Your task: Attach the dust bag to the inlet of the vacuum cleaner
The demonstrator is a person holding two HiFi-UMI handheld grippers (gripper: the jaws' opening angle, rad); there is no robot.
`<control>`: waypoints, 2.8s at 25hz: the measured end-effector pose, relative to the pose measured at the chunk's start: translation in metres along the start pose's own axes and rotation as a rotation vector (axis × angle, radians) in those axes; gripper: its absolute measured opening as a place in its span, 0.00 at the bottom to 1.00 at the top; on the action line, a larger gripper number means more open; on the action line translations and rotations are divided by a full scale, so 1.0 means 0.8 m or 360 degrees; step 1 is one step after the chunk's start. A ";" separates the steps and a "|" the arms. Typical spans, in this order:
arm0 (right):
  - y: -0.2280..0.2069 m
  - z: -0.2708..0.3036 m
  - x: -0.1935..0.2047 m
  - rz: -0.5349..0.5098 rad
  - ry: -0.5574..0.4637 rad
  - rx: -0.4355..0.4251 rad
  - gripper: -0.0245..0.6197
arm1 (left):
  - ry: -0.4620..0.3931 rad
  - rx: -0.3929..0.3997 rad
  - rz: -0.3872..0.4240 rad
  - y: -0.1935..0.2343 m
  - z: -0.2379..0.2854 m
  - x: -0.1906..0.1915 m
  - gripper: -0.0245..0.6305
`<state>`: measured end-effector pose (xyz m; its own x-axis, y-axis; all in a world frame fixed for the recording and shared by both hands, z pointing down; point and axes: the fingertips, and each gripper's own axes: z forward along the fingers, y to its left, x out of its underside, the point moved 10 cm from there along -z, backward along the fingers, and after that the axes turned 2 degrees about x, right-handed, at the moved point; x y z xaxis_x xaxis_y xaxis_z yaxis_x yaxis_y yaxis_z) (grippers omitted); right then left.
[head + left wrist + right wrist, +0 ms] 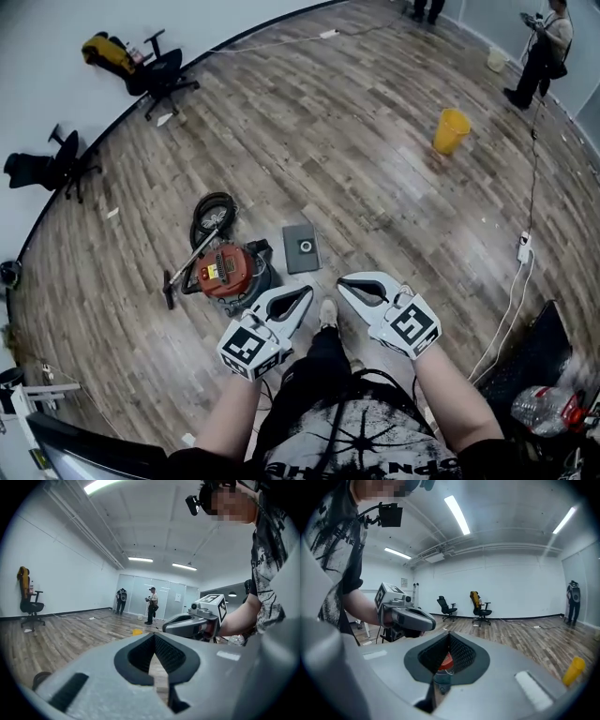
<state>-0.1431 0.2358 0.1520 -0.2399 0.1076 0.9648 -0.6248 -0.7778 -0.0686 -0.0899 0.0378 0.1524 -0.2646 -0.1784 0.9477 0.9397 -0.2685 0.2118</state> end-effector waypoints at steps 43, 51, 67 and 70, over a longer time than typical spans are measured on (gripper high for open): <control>-0.397 0.381 -0.130 -0.0394 0.0178 -0.1920 0.05 | -0.0319 -0.1887 -0.0383 0.214 0.226 -0.151 0.04; -0.303 0.398 -0.115 -0.0533 0.0201 -0.2144 0.05 | -0.0465 -0.2149 -0.0505 0.172 0.178 -0.093 0.04; -0.343 0.452 -0.083 -0.0578 0.0398 -0.2416 0.05 | -0.0553 -0.2338 -0.0694 0.202 0.210 -0.053 0.04; -0.346 0.479 -0.061 -0.0683 0.0492 -0.2491 0.05 | -0.0616 -0.2401 -0.0754 0.220 0.214 -0.035 0.04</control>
<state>0.3263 0.2087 0.2216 0.1271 0.3968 0.9091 -0.7299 0.6580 -0.1852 0.1203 0.1572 0.2039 -0.1658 0.3582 0.9188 -0.3203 -0.9007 0.2934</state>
